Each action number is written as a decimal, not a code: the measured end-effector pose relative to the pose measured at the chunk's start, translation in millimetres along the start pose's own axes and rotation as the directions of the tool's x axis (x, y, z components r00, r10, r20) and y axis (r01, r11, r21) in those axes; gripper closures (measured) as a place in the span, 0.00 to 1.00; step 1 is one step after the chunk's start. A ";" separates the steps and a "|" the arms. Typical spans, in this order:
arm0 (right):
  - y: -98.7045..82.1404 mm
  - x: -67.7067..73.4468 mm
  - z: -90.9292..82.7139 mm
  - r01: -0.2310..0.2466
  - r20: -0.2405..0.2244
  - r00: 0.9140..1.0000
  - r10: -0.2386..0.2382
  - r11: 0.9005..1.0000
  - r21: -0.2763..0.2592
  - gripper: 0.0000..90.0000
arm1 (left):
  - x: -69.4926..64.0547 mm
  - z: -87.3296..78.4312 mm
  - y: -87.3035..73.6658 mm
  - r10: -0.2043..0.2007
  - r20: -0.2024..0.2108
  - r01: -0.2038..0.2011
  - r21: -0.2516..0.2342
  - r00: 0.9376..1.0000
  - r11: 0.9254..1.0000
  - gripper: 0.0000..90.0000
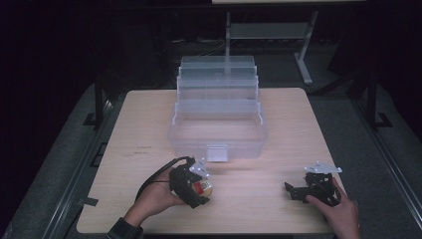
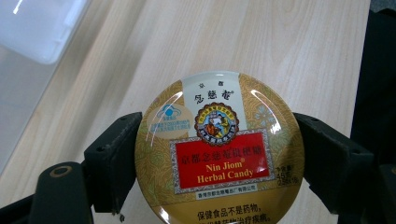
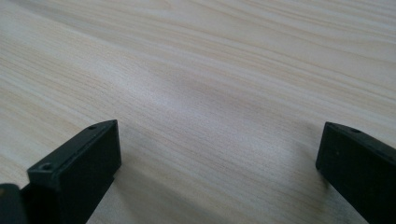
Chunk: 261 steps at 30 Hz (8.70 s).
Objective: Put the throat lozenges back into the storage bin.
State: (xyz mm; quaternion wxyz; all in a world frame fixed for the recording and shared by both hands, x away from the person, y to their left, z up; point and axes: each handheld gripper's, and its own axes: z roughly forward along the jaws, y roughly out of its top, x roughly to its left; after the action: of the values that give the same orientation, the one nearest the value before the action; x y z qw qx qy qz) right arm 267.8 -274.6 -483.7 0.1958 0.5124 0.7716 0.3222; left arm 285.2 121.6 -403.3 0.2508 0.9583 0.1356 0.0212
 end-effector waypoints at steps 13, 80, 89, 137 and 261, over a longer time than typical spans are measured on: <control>0.0 0.0 0.0 0.000 0.000 1.000 0.000 1.000 0.000 0.00 | 8.7 -11.0 10.0 0.012 -0.008 -0.012 0.000 1.000 1.000 0.22; 0.0 0.0 -0.1 -0.001 -0.001 1.000 0.001 1.000 0.000 0.00 | 72.9 -52.0 57.2 -0.027 -0.085 0.024 -0.040 0.996 0.999 0.22; 0.0 0.0 -0.1 0.000 -0.001 1.000 0.000 1.000 0.000 0.00 | 86.9 -55.1 59.3 -0.062 -0.104 0.057 -0.048 0.993 0.997 0.22; 0.0 0.0 0.0 0.000 0.000 1.000 0.000 1.000 0.000 0.00 | 160.0 -55.9 33.6 -0.293 -0.226 0.288 -0.054 0.929 0.956 0.22; 0.0 0.0 0.0 0.000 0.000 1.000 0.000 1.000 0.000 0.00 | 37.4 -46.8 -151.4 -0.483 -0.319 0.376 -0.343 0.816 0.861 0.14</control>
State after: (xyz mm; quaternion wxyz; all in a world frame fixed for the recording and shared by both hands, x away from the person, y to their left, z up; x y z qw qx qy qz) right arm 267.8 -274.6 -483.6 0.1957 0.5123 0.7717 0.3222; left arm 278.4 280.8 -437.1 0.3420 0.8354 0.3936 0.1737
